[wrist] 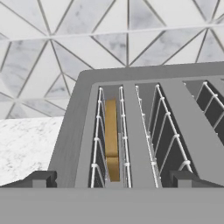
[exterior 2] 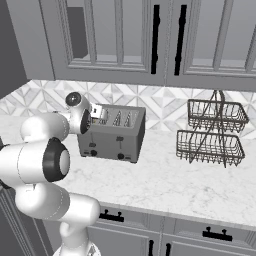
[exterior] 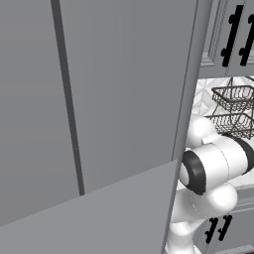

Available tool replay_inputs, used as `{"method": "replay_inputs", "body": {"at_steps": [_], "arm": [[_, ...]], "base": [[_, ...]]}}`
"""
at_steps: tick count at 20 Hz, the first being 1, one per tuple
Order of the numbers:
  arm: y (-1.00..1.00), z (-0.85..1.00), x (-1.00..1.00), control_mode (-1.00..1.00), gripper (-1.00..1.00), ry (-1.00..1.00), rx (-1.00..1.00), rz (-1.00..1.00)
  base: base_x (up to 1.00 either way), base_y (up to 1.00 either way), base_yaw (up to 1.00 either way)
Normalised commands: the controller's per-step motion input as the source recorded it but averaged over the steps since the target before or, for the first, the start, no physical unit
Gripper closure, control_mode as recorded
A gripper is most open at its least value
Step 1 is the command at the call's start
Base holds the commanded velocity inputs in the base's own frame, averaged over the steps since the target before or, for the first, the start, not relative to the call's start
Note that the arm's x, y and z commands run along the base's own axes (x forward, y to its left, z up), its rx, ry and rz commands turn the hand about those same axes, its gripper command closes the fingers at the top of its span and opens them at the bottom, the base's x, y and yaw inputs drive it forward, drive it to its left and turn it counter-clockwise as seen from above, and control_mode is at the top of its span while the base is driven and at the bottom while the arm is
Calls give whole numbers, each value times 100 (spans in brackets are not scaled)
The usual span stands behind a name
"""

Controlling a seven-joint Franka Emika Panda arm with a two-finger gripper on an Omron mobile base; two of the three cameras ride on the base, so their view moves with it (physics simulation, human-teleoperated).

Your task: Start the toaster. Once the lever pops up, take the bread to the plate on the dining counter.

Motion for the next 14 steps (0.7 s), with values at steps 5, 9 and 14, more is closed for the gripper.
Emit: {"method": "replay_inputs", "body": {"at_steps": [5,9,14], "arm": [[0,0,0,-100,-100,0,0,0],[0,0,0,-100,-100,0,0,0],[0,0,0,-100,-100,0,0,0]], "base": [[0,0,0],[0,0,0],[0,0,0]]}}
